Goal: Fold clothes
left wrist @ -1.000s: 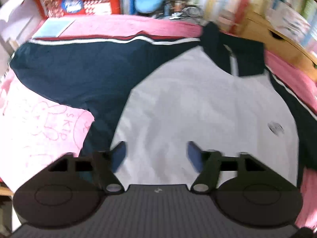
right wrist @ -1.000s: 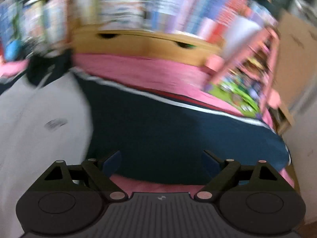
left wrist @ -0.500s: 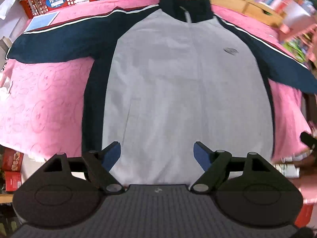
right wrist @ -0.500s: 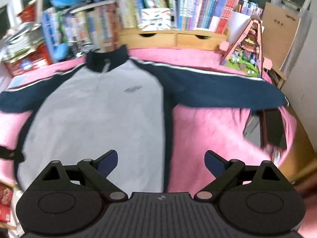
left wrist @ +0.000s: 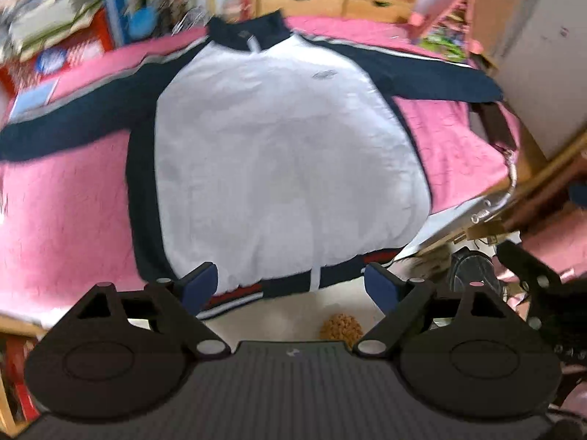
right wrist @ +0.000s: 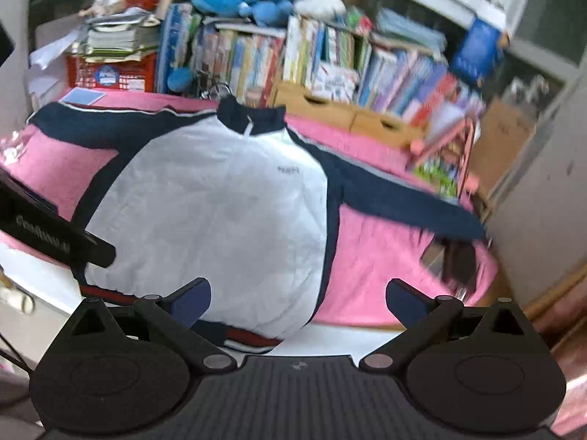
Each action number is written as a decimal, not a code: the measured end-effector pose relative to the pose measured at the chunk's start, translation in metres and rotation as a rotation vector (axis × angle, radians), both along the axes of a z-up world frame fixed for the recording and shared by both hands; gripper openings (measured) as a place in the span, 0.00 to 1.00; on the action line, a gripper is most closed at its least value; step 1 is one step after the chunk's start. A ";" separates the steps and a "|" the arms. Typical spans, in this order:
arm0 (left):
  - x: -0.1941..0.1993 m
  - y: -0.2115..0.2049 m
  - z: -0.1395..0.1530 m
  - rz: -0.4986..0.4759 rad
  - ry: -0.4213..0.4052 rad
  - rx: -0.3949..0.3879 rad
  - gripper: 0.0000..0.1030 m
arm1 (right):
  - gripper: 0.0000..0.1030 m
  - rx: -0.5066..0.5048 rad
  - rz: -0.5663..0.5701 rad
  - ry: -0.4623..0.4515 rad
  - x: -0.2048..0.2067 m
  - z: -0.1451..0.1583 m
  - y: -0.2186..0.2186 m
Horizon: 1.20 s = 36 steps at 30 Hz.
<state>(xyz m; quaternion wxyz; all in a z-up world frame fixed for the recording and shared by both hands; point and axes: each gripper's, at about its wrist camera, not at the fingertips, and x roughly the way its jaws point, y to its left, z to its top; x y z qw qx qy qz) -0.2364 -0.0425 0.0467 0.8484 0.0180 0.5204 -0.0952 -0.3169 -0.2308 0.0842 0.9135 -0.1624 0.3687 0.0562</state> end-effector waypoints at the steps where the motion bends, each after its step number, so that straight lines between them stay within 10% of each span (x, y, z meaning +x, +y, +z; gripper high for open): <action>1: 0.000 -0.003 0.003 -0.014 -0.014 0.004 0.86 | 1.00 -0.002 0.000 -0.004 0.003 0.003 0.000; 27: 0.029 -0.016 0.006 -0.178 -0.033 -0.020 0.88 | 1.00 -0.003 -0.070 -0.059 0.030 0.011 0.003; 36: 0.027 0.011 0.001 -0.091 -0.008 0.031 0.88 | 1.00 0.042 -0.030 -0.040 0.047 0.007 0.020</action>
